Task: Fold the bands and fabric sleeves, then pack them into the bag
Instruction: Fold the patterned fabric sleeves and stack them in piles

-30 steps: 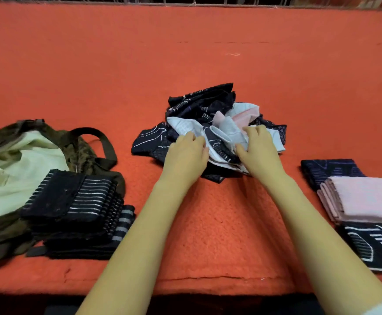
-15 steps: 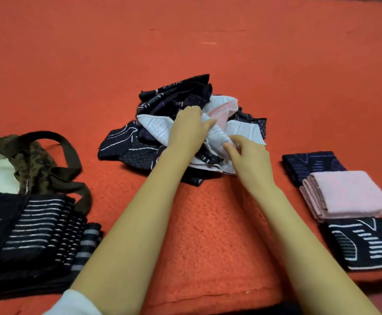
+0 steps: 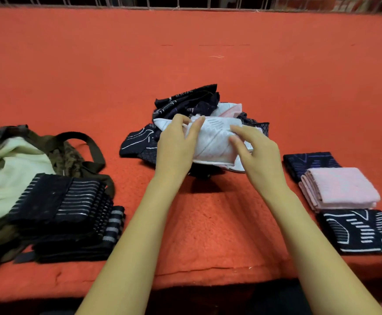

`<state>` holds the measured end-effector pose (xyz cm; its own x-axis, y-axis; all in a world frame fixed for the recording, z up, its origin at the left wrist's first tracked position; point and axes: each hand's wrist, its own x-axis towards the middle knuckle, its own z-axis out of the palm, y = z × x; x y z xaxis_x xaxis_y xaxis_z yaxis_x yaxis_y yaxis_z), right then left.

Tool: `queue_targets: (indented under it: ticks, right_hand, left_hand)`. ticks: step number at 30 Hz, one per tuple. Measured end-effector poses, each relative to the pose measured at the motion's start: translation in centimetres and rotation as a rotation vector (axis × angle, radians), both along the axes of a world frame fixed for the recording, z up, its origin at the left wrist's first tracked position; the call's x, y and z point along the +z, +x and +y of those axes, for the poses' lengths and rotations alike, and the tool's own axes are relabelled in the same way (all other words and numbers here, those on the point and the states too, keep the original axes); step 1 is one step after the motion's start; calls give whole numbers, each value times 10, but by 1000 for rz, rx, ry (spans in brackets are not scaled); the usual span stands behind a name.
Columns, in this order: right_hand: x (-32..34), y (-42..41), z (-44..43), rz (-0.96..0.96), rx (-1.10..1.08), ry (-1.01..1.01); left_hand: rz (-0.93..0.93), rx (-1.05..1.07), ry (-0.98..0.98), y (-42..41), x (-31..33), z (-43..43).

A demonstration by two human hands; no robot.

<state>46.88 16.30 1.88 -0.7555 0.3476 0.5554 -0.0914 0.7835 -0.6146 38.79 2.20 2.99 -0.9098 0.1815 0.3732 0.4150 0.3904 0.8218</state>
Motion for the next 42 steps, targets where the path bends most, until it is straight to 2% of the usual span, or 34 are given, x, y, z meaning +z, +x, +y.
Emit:
queue_targets:
  ticks: [3,7,9,12,14,16,19,21,24,27,30,33,37,39,42]
  right_hand:
    - [1,9,-18,28,93,-183]
    - [-10,14,-39,-30,194,-440]
    - [-16,16,-47,-81,222,-502]
    - [-12,24,-62,-48,317,-461]
    - [-3,31,-70,31,404,-416]
    - [1,40,-75,90,441,-406]
    - [-10,48,-73,47,442,-443]
    - [-31,48,-67,-128,403,-456]
    - [-64,43,-60,-360,307,-477]
    - [-75,36,-59,-304,240,-522]
    - [-67,22,-65,-240,236,-479]
    - [-60,10,-71,-208,273,-352]
    - [-46,7,-66,-73,300,-247]
    - [-49,0,-57,-128,285,-213]
    - [-62,-3,-52,-300,169,-133]
  left_hand:
    - [-19,-46,45,13,-8,-16]
    - [-43,-88,19,23,-22,-38]
    - [-81,-134,1,27,-29,-47]
    - [-16,-167,95,40,-24,-60]
    - [103,-165,215,53,-13,-69]
    - [213,-180,254,67,-7,-77]
    - [183,-217,139,76,-26,-88]
    - [73,-223,-5,76,-52,-97]
    - [-54,-77,-255,76,-85,-107]
    - [-190,86,-275,68,-86,-99]
    - [-267,68,-242,46,-81,-79]
    - [-233,-67,-163,34,-76,-68]
    - [0,-62,-20,31,-64,-72]
    - [42,-32,-75,29,-65,-71]
    - [26,9,-304,29,-78,-71]
